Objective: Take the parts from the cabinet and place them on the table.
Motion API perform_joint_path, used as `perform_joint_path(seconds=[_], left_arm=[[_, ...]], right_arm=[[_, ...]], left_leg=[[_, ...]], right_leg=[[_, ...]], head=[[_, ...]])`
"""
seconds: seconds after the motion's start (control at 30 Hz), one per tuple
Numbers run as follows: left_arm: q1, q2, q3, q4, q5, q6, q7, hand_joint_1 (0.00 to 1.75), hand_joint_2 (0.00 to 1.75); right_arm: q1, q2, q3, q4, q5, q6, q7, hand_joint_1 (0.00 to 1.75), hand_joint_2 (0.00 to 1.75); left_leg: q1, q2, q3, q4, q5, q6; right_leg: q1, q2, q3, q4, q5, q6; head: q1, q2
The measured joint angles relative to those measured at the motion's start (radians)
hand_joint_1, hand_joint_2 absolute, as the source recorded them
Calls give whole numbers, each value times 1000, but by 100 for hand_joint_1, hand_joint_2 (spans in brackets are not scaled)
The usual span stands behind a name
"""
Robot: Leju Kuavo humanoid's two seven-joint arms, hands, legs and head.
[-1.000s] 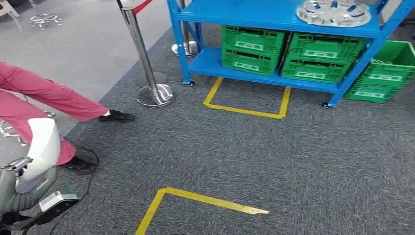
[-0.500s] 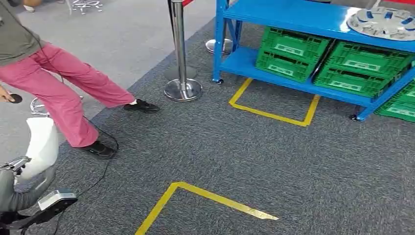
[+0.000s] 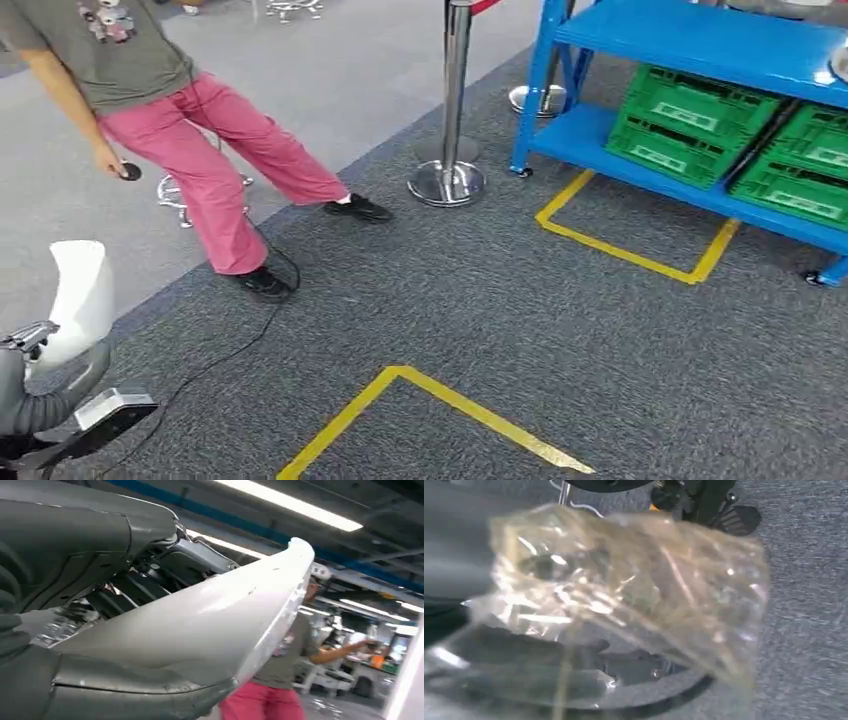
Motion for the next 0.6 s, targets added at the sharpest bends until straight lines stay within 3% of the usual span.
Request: perform_joint_path(seconds=[0.03, 0.07, 0.1, 0.13, 0.17, 0.2, 0.23, 0.3, 0.33, 0.37, 0.4, 0.47, 0.5, 0.53, 0.57, 0.6], left_arm=[[1, 0, 0, 1, 0, 0, 0, 175, 175], [1, 0, 0, 1, 0, 0, 0, 175, 175], [1, 0, 0, 1, 0, 0, 0, 175, 175], [1, 0, 1, 1, 0, 0, -1, 175, 175], [0, 0, 1, 1, -1, 0, -1, 175, 175], [-3, 0, 2, 1, -2, 0, -1, 175, 175], [-1, -1, 2, 1, -2, 1, -2, 175, 175], [2, -1, 3, 1, -1, 0, -3, 175, 175], [1, -1, 3, 1, 0, 0, -3, 175, 175], [1, -1, 5, 1, 0, 0, -3, 175, 175], [-3, -1, 5, 1, 0, 0, -3, 175, 175], [-3, -3, 4, 1, 0, 0, -3, 175, 175], [-3, -3, 4, 1, 0, 0, -3, 175, 175], [-3, -3, 4, 2, 0, 0, -3, 175, 175], [-3, -3, 4, 2, 0, 0, -3, 175, 175], [-3, -3, 4, 2, 1, 0, -3, 175, 175]], right_arm=[[0, 0, 0, 0, 0, 0, 0, 0, 0], [0, 0, -1, 0, 2, 0, 0, 0, 0], [0, 0, 0, 0, 2, 0, 0, 0, 0], [-1, 0, 0, 0, 3, 0, 0, 0, 0], [-1, 0, 0, 0, 3, 0, 0, 0, 0], [0, 0, 0, 0, 4, 0, 0, 0, 0], [-1, 0, 0, 0, 6, 0, -2, 0, 0], [-5, 0, 1, 0, 6, 2, -2, 0, 0], [-5, 0, 2, 0, 6, 6, -2, 0, 0], [-5, 0, 3, 0, 5, 7, -2, 0, 0], [-4, 0, 4, 0, 5, 8, -3, 0, 0], [0, 0, 6, 0, 4, 8, -2, 0, 0], [1, 0, 6, 0, 3, 8, -1, 0, 0], [1, 0, 6, 0, 3, 8, -1, 0, 0], [1, 0, 6, 0, 3, 8, -1, 0, 0], [1, 0, 6, 0, 3, 8, -1, 0, 0]], left_leg=[[3, 1, 2, 1, 11, -3], [5, 4, 26, -41, 41, -4], [7, 12, 72, -121, 81, -5], [7, 35, 129, -217, 118, -4], [5, 86, 173, -287, 128, -1], [0, 92, 175, -296, 126, 12], [-2, 75, 171, -294, 125, 20], [-6, 55, 164, -295, 126, 31], [-1, 45, 169, -303, 132, 41], [1, 39, 167, -304, 135, 46], [1, 27, 164, -304, 137, 52], [-3, 6, 159, -304, 138, 57], [-5, -7, 157, -303, 138, 58], [-7, -19, 157, -303, 138, 58], [-9, -34, 158, -303, 138, 58], [-10, -48, 160, -302, 138, 58]], right_leg=[[0, -16, 2, 0, -3, 1], [0, -31, 3, 0, -6, 3], [0, -44, 6, 1, -8, 5], [0, -56, 10, 1, -10, 8], [3, -66, 26, 2, -14, 14], [10, -74, 19, 6, -18, 21], [10, -83, 23, 5, -18, 25], [7, -101, 40, -1, -18, 35], [4, -96, 39, 1, -25, 44], [1, -40, 27, 18, -43, 50], [0, 3, -1, 83, -84, 50], [0, 23, -86, 254, -157, 49], [0, 25, -123, 321, -174, 48], [0, 26, -137, 336, -162, 46], [1, 27, -127, 301, -127, 41], [1, 32, -96, 227, -77, 36]], head=[[0, 0], [0, 0], [0, 0], [0, 0], [-1, 0], [2, 0], [10, 0], [9, 0], [9, 0], [11, 0], [10, 0], [10, 0], [11, 0], [10, 0], [11, 0], [10, 0]])
